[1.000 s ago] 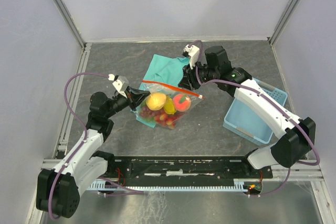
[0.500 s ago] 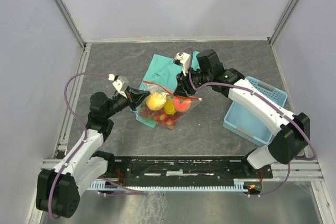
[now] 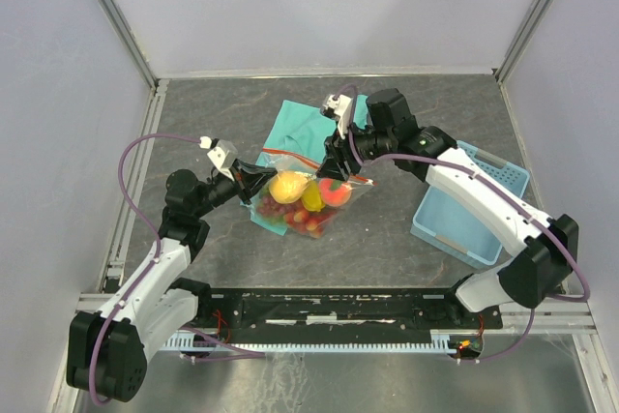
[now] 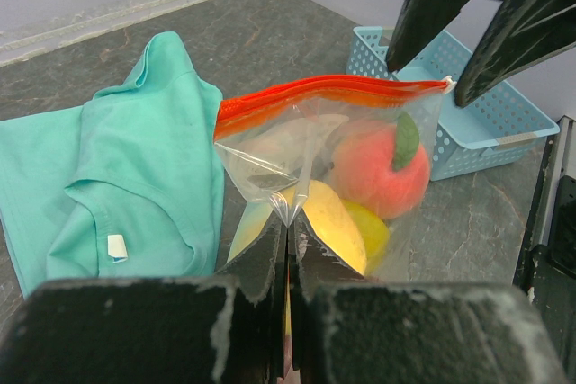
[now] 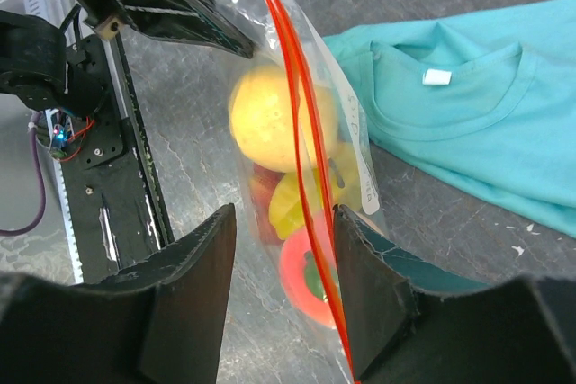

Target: Open the zip-top bag and remove the fake food

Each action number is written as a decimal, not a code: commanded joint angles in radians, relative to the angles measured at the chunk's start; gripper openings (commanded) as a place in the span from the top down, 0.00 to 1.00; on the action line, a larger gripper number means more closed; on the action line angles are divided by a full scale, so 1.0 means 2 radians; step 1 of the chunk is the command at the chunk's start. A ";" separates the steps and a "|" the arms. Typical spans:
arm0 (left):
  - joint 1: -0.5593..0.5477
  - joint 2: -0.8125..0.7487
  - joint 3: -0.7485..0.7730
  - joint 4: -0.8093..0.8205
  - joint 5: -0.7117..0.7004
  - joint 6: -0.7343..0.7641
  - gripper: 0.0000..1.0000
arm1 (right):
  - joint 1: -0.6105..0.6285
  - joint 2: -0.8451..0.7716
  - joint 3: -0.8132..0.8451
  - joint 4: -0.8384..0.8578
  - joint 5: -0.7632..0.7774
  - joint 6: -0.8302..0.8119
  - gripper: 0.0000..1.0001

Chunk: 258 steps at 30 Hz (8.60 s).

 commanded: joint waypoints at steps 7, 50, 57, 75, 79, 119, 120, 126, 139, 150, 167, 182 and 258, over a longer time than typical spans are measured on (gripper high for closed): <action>0.001 -0.005 0.009 0.042 0.013 0.004 0.97 | 0.003 -0.026 -0.004 -0.001 0.054 -0.023 0.53; 0.008 -0.117 0.163 -0.344 -0.195 -0.163 0.12 | 0.002 0.047 0.118 0.063 0.137 0.058 0.98; 0.005 -0.214 0.098 -0.337 -0.140 -0.393 0.32 | 0.004 0.029 0.056 0.122 0.149 0.099 0.98; -0.025 -0.147 0.215 -0.391 -0.149 -0.080 0.30 | 0.018 0.001 -0.019 0.110 0.062 0.047 0.98; -0.029 -0.084 0.203 -0.285 -0.039 0.015 0.30 | 0.019 -0.031 -0.070 0.117 0.056 0.035 0.98; -0.237 0.151 0.209 -0.181 -0.136 -0.048 0.97 | 0.019 -0.358 -0.278 0.101 0.210 0.160 0.11; -0.243 0.160 0.207 -0.162 -0.137 -0.068 0.97 | 0.019 -0.384 -0.286 0.103 0.199 0.165 0.10; -0.285 0.228 0.220 -0.083 -0.141 -0.143 0.97 | 0.021 -0.446 -0.329 0.093 0.135 0.179 0.35; -0.307 0.284 0.234 -0.028 -0.159 -0.203 0.97 | 0.022 -0.389 -0.395 0.103 0.273 0.180 0.66; -0.316 0.330 0.261 -0.015 -0.144 -0.235 0.97 | 0.024 -0.367 -0.422 0.156 0.380 0.205 0.54; -0.330 0.340 0.254 0.004 -0.123 -0.249 0.97 | 0.025 -0.298 -0.450 0.224 0.500 0.220 0.19; -0.330 0.319 0.240 0.023 -0.101 -0.259 0.97 | 0.025 -0.214 -0.433 0.289 0.558 0.223 0.10; -0.281 0.347 0.252 -0.021 -0.248 -0.229 0.97 | 0.024 -0.485 -0.467 0.158 0.396 0.312 0.60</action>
